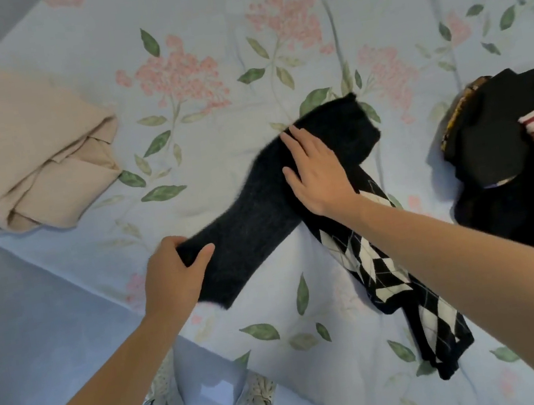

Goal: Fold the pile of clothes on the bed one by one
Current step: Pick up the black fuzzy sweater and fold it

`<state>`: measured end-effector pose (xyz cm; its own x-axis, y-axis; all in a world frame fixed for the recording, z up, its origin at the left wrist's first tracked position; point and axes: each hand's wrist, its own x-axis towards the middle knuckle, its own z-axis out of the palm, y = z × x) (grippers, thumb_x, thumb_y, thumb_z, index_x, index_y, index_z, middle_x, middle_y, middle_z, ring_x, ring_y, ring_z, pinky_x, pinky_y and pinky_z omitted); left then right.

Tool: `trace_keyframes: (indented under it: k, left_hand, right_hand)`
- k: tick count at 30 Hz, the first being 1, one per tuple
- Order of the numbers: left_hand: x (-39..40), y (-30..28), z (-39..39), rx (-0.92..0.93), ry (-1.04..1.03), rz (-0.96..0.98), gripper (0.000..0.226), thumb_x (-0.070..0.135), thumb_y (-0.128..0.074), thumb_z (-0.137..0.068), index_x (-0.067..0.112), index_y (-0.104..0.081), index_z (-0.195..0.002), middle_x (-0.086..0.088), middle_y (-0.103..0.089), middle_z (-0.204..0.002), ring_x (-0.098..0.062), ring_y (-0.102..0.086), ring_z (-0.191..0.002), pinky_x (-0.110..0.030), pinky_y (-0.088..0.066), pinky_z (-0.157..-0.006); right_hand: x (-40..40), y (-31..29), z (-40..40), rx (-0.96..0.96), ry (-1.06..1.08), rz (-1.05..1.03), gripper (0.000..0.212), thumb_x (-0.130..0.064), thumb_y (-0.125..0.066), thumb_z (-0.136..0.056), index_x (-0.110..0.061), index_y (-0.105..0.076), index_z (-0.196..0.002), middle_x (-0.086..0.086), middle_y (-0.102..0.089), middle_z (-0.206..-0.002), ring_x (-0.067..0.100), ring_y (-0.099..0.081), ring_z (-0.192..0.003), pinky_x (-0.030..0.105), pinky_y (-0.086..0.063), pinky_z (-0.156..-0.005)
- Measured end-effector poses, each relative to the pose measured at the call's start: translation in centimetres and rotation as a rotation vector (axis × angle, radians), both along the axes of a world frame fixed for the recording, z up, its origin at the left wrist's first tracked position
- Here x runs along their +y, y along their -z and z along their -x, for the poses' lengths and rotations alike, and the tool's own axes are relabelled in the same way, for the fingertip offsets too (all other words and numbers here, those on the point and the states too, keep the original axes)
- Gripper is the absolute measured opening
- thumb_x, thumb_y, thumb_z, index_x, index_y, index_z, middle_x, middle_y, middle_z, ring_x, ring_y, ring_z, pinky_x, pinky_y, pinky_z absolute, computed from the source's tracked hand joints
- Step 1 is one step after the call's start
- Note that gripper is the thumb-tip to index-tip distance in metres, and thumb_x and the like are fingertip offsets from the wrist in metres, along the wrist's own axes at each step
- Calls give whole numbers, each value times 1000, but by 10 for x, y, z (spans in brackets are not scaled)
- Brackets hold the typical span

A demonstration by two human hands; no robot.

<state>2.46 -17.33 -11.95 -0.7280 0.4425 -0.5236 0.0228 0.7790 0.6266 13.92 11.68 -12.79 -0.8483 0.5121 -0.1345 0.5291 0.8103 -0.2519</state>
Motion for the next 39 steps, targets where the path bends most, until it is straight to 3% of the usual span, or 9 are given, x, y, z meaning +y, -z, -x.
trace_keyframes:
  k: [3, 9, 16, 21, 25, 31, 34, 37, 39]
  left_hand:
    - [4, 3, 2, 21, 124, 61, 32, 42, -68, -96, 11, -61, -90, -1, -65, -83, -22, -65, -81, -29, -45, -62]
    - [-2, -2, 11, 11, 111, -34, 28, 33, -69, -97, 13, -54, -85, -4, -61, -78, -14, -57, -71, -29, -42, -59]
    - [-1, -21, 13, -339, -117, -177, 16, 13, -66, -99, 13, -56, -112, -12, -65, -110, -35, -66, -106, -59, -58, -89]
    - [16, -38, 8, -602, -310, -253, 19, 8, -59, -103, 19, -64, -118, -11, -69, -119, -29, -73, -99, -37, -62, -65]
    - [23, -39, 16, -699, -223, -256, 43, 6, -53, -105, 39, -63, -131, -3, -63, -133, -33, -74, -103, -39, -63, -71]
    - [29, -51, 45, -825, -37, -200, 58, -16, -41, -92, 18, -65, -131, -17, -66, -132, -35, -73, -109, -43, -63, -81]
    - [35, -56, 58, -671, 241, -194, 48, -13, -61, -92, 18, -66, -129, -10, -73, -120, -21, -73, -108, -29, -61, -79]
    - [54, -51, 62, -315, 567, -152, 40, 2, -79, -86, 27, -69, -115, -4, -61, -118, -9, -61, -108, -15, -48, -90]
    - [73, -51, 61, -295, 622, -177, 30, 7, -81, -86, 24, -70, -108, -2, -55, -121, -8, -58, -111, -21, -47, -99]
  right_hand:
    - [17, 17, -10, -61, -38, -65, 61, -42, -30, -112, -16, -18, -166, 5, -16, -174, 23, -13, -161, 45, -14, -130]
    - [53, 23, -4, -122, 106, -90, 65, -43, -22, -110, -13, -11, -167, 4, -8, -175, 21, -5, -162, 50, -10, -130]
    - [-105, -5, -39, 120, -85, 246, 80, -8, -60, -92, -7, -24, -164, 7, -16, -173, 24, -9, -162, 46, -14, -131]
    - [-194, 13, -61, 158, -58, 415, 85, -14, -65, -96, -15, -16, -166, -3, -10, -175, 16, 2, -162, 47, -13, -131]
    - [-212, 14, -50, 259, 124, 435, 84, -37, -68, -101, -13, -19, -166, -2, -21, -173, 16, -6, -162, 38, -8, -132]
    - [-224, 10, -30, 400, 419, 493, 61, -3, -54, -101, -17, -40, -159, -5, -41, -161, 16, -33, -154, 47, -26, -127]
    - [-220, 4, -25, 480, 609, 651, 50, -3, -48, -101, -17, -52, -149, 1, -67, -132, 22, -65, -118, 39, -51, -99]
    - [-210, -9, -27, 510, 711, 721, 36, -4, -49, -102, -15, -59, -134, 7, -71, -95, 22, -65, -76, 36, -46, -63]
    - [-202, -18, -29, 521, 744, 751, 28, -19, -48, -107, -21, -60, -132, 7, -71, -88, 22, -65, -70, 46, -52, -61]
